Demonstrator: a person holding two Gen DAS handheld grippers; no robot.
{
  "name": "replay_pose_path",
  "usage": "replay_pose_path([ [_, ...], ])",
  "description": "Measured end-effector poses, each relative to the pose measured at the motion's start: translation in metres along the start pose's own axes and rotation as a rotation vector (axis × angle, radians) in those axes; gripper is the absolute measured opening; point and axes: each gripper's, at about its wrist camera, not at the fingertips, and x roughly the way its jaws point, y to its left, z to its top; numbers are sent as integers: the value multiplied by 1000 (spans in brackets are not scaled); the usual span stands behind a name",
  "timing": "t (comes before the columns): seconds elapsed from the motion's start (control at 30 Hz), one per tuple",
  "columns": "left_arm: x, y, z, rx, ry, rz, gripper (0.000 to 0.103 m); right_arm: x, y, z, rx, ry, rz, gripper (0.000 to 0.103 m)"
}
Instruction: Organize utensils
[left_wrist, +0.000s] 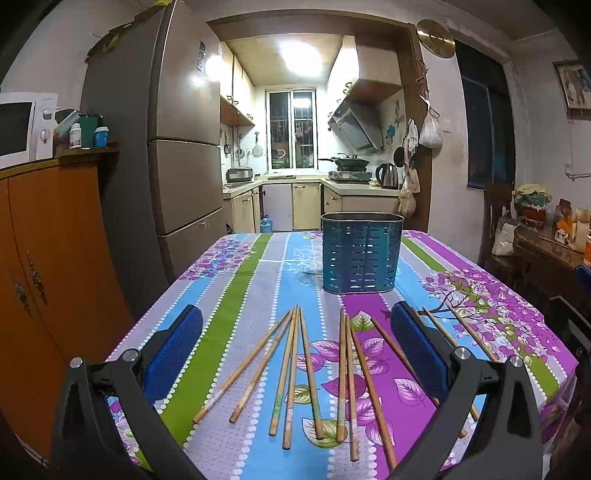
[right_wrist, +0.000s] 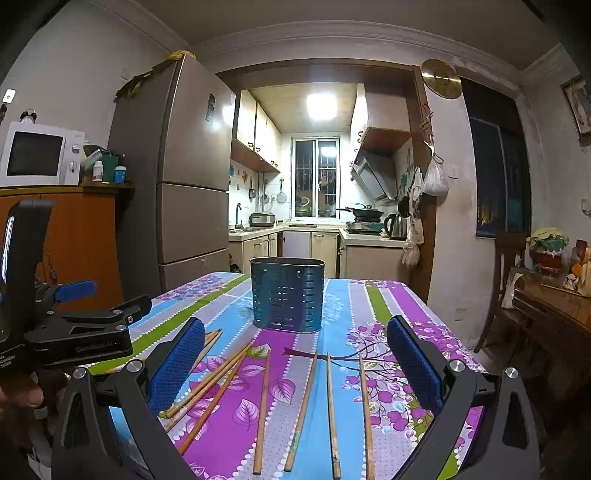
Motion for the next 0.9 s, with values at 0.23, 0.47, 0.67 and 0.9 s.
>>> replay_pose_path([
  [0.23, -4, 0, -1, -7, -30, -19, 98, -1, 1, 1, 4, -29, 3, 98],
  [0.47, -21, -3, -2, -11, -150, -38, 98, -1, 0, -5, 5, -53, -3, 98],
  [0.67, -22, -2, 0, -18, -164, -39, 98, -1, 0, -5, 3, -53, -3, 98],
  [0.9, -20, -2, -1, -14, -155, -42, 98, 0, 1, -8, -5, -48, 4, 98],
])
